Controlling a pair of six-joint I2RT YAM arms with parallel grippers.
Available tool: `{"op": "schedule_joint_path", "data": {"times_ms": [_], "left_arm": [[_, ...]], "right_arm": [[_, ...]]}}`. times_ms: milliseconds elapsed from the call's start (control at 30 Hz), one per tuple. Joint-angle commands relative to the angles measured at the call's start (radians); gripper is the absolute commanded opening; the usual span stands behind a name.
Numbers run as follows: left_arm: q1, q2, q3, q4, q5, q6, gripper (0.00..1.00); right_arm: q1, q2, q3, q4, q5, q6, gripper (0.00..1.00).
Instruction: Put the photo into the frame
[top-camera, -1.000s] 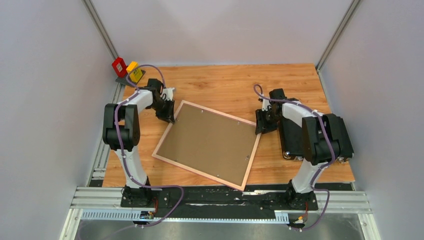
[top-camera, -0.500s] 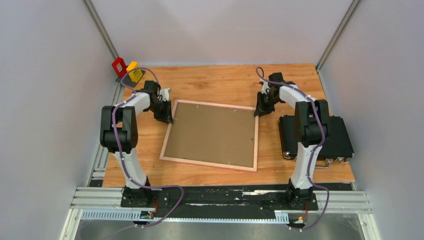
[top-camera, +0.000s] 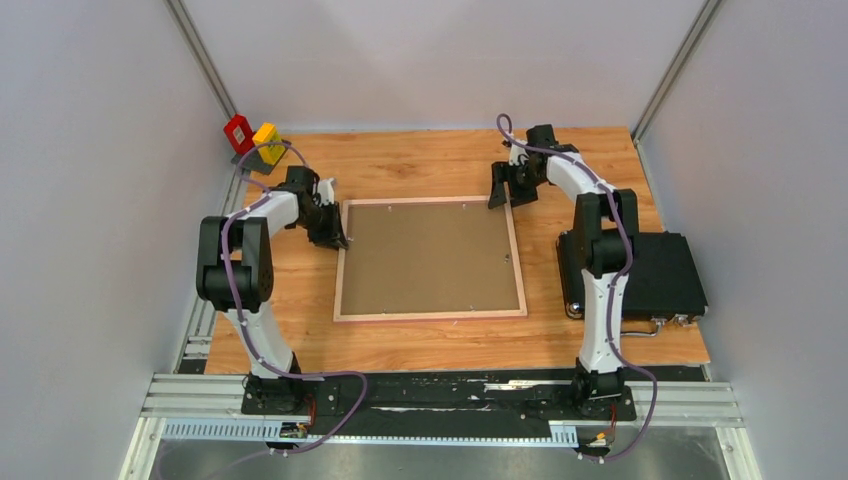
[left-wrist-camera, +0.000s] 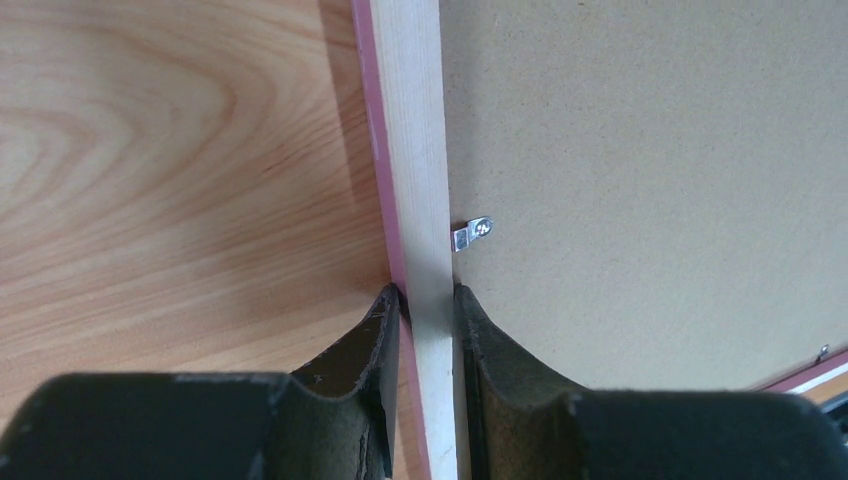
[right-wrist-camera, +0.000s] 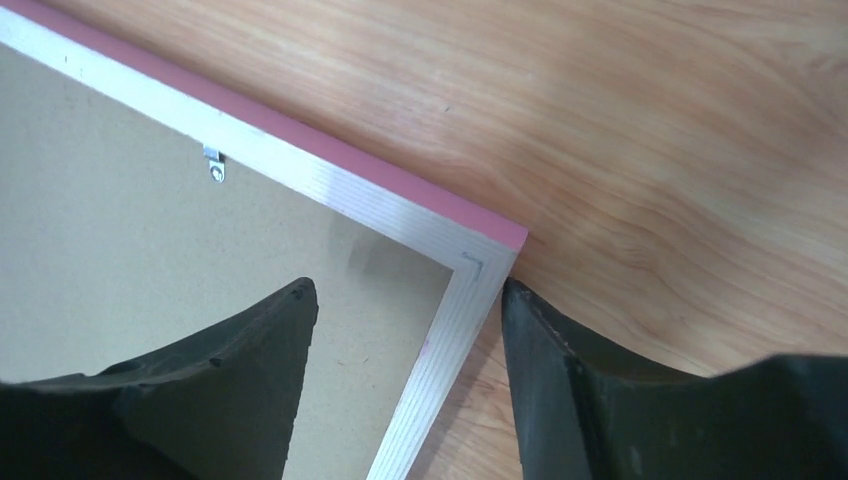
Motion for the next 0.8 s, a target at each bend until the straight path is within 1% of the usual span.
{"op": "schedule_joint_path", "data": {"times_ms": [0, 233, 433, 633, 767], "left_arm": [[-0.011, 0.022, -0.056, -0.005, 0.029, -0.054, 0.00], [-0.011, 0.014, -0.073, 0.016, 0.041, -0.078, 0.00], [-0.011, -0.008, -0.081, 0.034, 0.043, -0.079, 0.00], [-0.011, -0.019, -0.082, 0.051, 0.056, -0.059, 0.00], [-0.012, -0.028, -0.081, 0.054, 0.051, -0.046, 0.00]], "right_arm": [[0.010, -0.110, -0.066, 0.009, -0.018, -0.031, 0.67], [0.010, -0.329, -0.351, 0.012, 0.077, -0.021, 0.70], [0.020, -0.449, -0.544, 0.046, 0.086, -0.020, 0.70], [0.048, -0.463, -0.594, 0.096, 0.124, 0.007, 0.66], [0.062, -0.451, -0.610, 0.132, 0.148, 0.036, 0.61]]}}
